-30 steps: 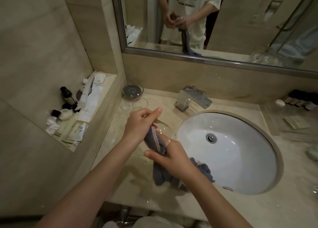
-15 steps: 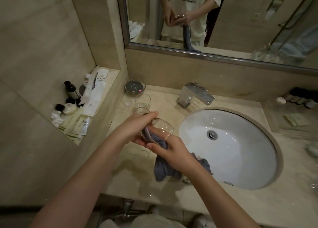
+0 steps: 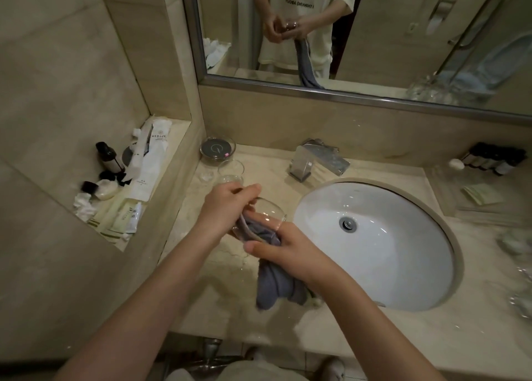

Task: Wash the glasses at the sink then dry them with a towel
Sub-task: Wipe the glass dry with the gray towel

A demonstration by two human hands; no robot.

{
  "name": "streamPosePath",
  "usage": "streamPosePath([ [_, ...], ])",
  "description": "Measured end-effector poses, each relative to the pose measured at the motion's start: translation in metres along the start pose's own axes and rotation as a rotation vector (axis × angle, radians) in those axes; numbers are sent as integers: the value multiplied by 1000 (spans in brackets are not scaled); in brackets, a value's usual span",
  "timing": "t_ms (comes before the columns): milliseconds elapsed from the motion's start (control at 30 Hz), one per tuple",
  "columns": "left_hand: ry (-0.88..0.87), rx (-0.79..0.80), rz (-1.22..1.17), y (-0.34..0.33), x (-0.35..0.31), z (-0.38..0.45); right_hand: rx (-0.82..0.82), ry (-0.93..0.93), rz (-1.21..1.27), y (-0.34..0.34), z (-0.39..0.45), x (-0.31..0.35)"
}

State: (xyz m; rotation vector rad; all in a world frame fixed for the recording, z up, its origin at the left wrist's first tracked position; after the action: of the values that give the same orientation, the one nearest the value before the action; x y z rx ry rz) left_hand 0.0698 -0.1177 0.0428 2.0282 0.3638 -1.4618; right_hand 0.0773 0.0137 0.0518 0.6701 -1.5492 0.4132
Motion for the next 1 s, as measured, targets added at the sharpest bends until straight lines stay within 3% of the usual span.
streamPosePath([
  [100,-316,-93,-271,9,-13,-6,65,-176,432,-3,-1,-2],
  [200,-543,-41,-399,9,-25,-16,126,-243,576,-4,-3,-5],
  [267,-388,18,-341,3,-21,-7,66,-251,562,-2,-1,-10],
  [333,2,143,-153,-7,-4,-1,-39,-196,436,2,-1,-11],
  [367,102,165,-58,-7,0,0,-82,-132,300,4,0,-9],
  [400,81,138,29,-5,-2,3,-91,-72,175,2,1,-8],
  [467,-125,-46,104,4,-15,8,-71,-38,119,-6,1,-4],
  [533,-274,-143,-10,10,-22,5,-64,-116,317,-7,0,-1],
  [633,-517,-147,-297,10,-27,-7,-19,-259,677,-5,-1,-7],
  [700,-616,-122,-330,8,-30,-10,-13,-279,726,-3,2,-10],
  [800,-388,73,-275,-7,-22,5,-3,-283,673,-1,5,-11],
  [900,50,440,-81,-21,2,13,32,-335,604,1,4,-20],
  [1000,260,818,181,-22,22,-1,152,-391,545,-9,-2,-25],
])
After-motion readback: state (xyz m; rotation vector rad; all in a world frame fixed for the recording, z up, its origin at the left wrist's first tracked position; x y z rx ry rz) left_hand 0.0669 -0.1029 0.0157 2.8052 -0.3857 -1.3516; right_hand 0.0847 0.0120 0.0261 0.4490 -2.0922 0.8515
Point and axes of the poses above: each hand's wrist, its own z-axis towards the middle knuckle, its own y-axis out of the back of the hand, x = y × z, the point moved 8 cm from there along z, towards the middle knuckle, and after that the axes turned 13 degrees about -x, right-handed, at the moved point
